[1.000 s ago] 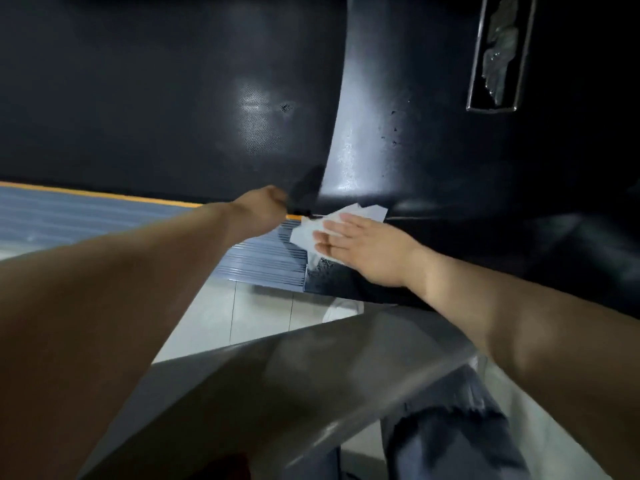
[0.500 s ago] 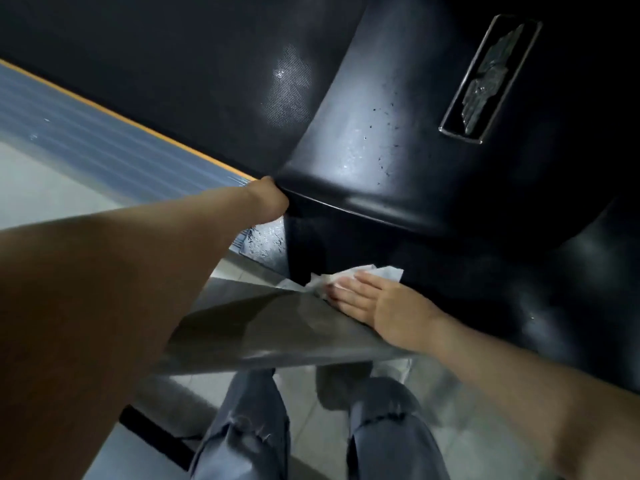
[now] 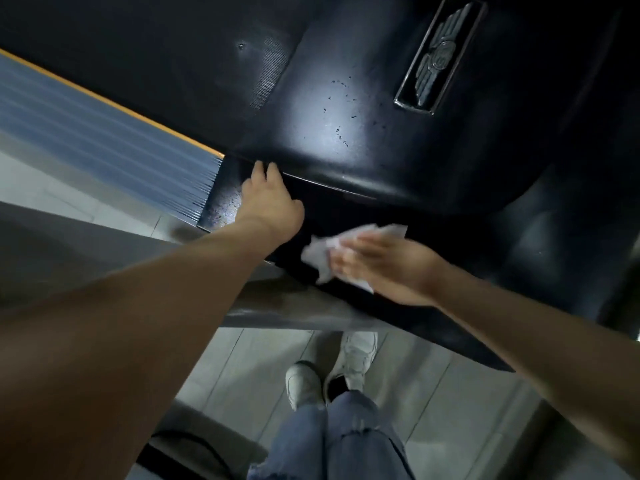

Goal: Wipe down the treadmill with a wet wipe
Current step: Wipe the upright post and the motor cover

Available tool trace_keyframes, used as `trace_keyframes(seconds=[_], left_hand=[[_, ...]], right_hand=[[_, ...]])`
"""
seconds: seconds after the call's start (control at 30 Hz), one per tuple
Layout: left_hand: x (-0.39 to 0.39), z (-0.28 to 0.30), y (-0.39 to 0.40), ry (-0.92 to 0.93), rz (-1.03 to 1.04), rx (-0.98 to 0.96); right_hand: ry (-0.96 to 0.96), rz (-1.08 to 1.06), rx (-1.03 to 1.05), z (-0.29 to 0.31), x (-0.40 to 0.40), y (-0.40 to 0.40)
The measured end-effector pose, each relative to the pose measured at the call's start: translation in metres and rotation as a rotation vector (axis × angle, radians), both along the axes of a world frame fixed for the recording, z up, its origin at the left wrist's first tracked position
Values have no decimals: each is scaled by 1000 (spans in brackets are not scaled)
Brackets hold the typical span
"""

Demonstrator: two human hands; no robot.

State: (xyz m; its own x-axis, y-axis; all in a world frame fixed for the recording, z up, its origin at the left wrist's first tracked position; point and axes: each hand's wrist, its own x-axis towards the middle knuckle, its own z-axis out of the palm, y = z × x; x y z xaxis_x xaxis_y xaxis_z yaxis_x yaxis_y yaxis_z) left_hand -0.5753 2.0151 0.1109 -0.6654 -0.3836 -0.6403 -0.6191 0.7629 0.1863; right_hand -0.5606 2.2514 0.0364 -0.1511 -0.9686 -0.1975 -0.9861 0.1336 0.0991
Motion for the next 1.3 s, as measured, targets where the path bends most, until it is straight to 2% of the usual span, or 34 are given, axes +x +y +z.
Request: trace_keyframes(seconds=[0.07, 0.13, 0.17, 0.2, 0.27, 0.33, 0.43, 0.5, 0.57, 0.6, 0.73, 0.83, 0.9, 1.0, 1.07, 1.1, 1.13, 1.23, 1.3], left_hand=[[9, 0, 9, 64, -37, 16], [18, 1, 15, 85, -70, 51], [23, 2, 18, 76, -87, 73], [27, 3, 21, 60, -107, 94], [35, 7, 26, 18, -150, 126], [38, 9, 32, -36, -198, 129], [44, 10, 53, -103, -346, 123], [51, 10, 67, -69, -422, 138], [58, 9, 77, 11, -448, 145], [62, 9, 81, 58, -456, 139], [72, 1, 101, 260, -480, 111], [82, -17, 114, 369, -384, 169], [90, -34, 122, 469, -345, 169], [98, -57, 133, 654, -295, 90], [99, -67, 141, 726, -197, 114], [100, -71, 144, 762, -161, 128], [100, -76, 146, 795, -152, 122], [104, -92, 150, 841, -256, -8], [106, -99, 156, 854, -368, -73]], right_hand=[[53, -268, -122, 9, -26, -3], [30, -520, -232, 18, -12, -2], [23, -518, -266, 14, 10, 3], [-11, -426, -213, 9, 37, 13], [-59, -131, -30, 7, 82, 42], [-96, -83, 23, 10, 79, 63], [115, -58, 35, 13, 31, 72], [149, -382, -93, 23, 0, 75], [144, -728, -234, 23, 8, 73], [152, -738, -228, 15, 27, 72], [58, -47, 21, -14, 117, 106], [-32, 105, 72, -14, 90, 129], [-93, -73, 14, -6, 56, 129], [-25, -481, -310, 8, 1, 124], [-29, -813, -414, 14, -1, 125], [-21, -877, -467, 9, 10, 128], [-16, -839, -481, 2, 31, 134], [-42, -395, -295, -16, 108, 175], [-62, -239, -209, -17, 122, 198]])
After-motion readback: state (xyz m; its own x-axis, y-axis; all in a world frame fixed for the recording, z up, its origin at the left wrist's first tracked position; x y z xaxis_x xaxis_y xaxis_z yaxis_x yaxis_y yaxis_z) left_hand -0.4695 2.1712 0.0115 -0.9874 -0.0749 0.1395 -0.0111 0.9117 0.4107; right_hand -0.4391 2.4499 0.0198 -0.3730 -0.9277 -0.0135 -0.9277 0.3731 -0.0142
